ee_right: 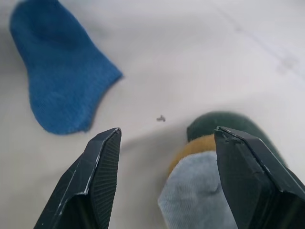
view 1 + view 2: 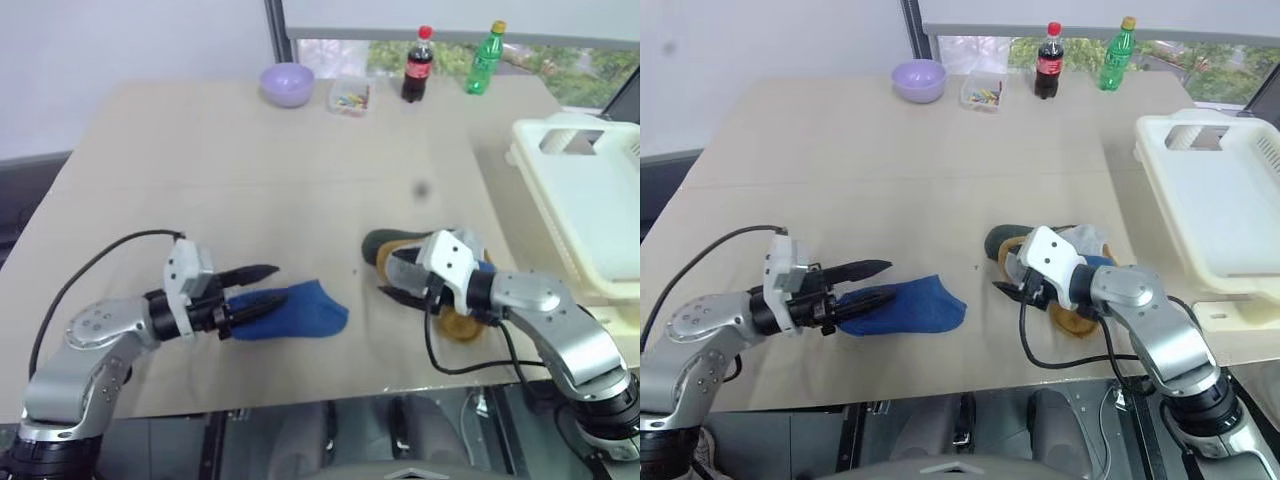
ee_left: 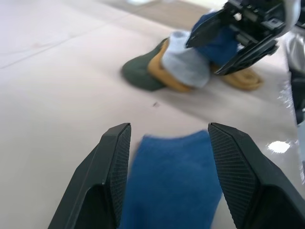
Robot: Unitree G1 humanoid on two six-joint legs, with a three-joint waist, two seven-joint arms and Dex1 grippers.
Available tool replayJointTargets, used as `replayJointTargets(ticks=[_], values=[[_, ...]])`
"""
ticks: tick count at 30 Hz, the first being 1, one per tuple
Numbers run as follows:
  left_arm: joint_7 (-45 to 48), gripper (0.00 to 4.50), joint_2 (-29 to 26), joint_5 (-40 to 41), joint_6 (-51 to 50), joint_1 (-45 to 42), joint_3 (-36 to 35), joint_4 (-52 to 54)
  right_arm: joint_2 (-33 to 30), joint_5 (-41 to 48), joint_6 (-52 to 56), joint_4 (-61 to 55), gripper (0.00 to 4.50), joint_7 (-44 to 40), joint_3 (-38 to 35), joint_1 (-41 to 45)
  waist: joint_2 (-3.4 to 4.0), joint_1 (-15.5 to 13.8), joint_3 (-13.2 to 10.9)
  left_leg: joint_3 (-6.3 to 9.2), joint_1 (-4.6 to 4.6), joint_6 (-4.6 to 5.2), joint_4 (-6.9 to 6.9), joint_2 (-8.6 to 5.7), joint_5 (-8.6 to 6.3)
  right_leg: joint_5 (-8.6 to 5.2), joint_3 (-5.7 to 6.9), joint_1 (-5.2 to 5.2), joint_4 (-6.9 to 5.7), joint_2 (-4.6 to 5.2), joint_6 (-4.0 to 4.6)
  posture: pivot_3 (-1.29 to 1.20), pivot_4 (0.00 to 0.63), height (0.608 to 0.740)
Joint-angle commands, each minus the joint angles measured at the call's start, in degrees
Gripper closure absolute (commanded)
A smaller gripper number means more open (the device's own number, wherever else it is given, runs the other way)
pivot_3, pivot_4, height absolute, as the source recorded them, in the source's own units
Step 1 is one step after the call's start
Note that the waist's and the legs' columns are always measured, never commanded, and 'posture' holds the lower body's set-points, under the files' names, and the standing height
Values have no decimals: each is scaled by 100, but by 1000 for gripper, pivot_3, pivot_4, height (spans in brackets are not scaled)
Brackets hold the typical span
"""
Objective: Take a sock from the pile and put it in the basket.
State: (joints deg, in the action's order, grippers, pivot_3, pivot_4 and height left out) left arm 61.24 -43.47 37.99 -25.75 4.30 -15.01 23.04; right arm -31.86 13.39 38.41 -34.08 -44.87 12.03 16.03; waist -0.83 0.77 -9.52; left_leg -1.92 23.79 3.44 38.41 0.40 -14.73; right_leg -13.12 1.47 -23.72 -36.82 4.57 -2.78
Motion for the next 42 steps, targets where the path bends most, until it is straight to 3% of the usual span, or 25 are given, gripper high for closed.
replayJointTargets(ticks=[1, 5, 9, 13, 17, 23, 29, 32, 37, 39, 40, 42], values=[[157, 1761, -42, 174, 91, 15, -75, 182, 131, 714, -68, -422, 1344, -217, -327, 19, 0, -14, 0, 0, -1, 2, 0, 0, -1, 0, 1, 0, 0, -1, 0, 0, 150, 740], [253, 1761, -42, 127, 176, -90, -30, 44, 153, 1218, 66, -290, 1344, -383, -377, 240, 0, -25, 0, 3, -4, 6, 4, 0, -2, 0, 6, 7, 0, -21, -1, 0, 150, 740], [306, 1726, -7, -30, 349, -211, 41, -135, 234, 1391, 22, -98, 34, -389, -252, 510, 0, -22, 0, 2, -5, 7, 10, 0, -2, 0, 4, 8, -1, -26, -1, 0, 150, 740], [242, 1726, 95, -90, 472, -325, 109, -288, 1002, 1746, 186, 450, 34, 84, -300, 687, 0, -18, 0, 4, -5, 5, 9, 3, -1, 0, 2, 7, -4, -35, -1, 0, 150, 740], [255, 1726, 111, -123, 565, -273, 152, -291, 937, 1206, -299, 990, 34, 56, -22, 636, -1, -24, 1, 2, -2, 1, 9, 2, 1, 1, -1, 6, -4, -36, -2, 0, 150, 740], [306, 1726, 106, -183, 787, -13, 41, -398, 48, 935, -268, 470, 34, -171, 37, 151, 1, -46, 0, 2, -1, 1, 8, -1, 1, -1, 1, 4, -2, -33, -1, 0, 150, 740], [339, 1726, 107, -229, 949, 99, 81, -428, -682, -49, -1313, 981, 34, -421, 466, -275, 1, -15, 0, -2, -5, 6, 8, 3, -2, -1, -1, 6, -1, -36, -1, 0, 150, 740], [365, 1726, 101, -283, 1027, 70, 104, -517, -556, -40, -1437, 1089, 732, -459, 505, -222, 0, -11, 0, -4, -7, 6, 9, 9, -1, -1, -4, 6, -2, -43, -1, 0, 150, 740], [372, 1726, 101, -295, 1089, 107, 80, -539, -495, -345, -1737, 1192, 2994, -485, 697, -273, 0, -26, 0, -4, -6, 4, 11, 14, 0, -1, -4, 6, -3, -46, -2, 0, 150, 740], [347, 1726, 107, -301, 1105, 130, 75, -533, -452, -414, -1789, 1249, 2994, -458, 710, -271, 0, -28, 0, -5, -6, 4, 12, 12, 0, -1, -5, 6, -2, -44, -2, 0, 150, 740], [333, 1726, 112, -302, 1108, 139, 74, -525, -438, -427, -1802, 1265, 3485, -460, 708, -269, 0, -33, 0, -6, -5, 4, 12, 12, 0, -1, -5, 6, -2, -43, -2, 0, 150, 740], [296, 1726, 127, -301, 1114, 187, 62, -475, -413, -468, -1791, 1294, 3814, -458, 704, -264, -1, -37, 0, -5, -6, 4, 12, 12, 0, -1, -4, 6, -2, -43, -2, 0, 150, 740]])
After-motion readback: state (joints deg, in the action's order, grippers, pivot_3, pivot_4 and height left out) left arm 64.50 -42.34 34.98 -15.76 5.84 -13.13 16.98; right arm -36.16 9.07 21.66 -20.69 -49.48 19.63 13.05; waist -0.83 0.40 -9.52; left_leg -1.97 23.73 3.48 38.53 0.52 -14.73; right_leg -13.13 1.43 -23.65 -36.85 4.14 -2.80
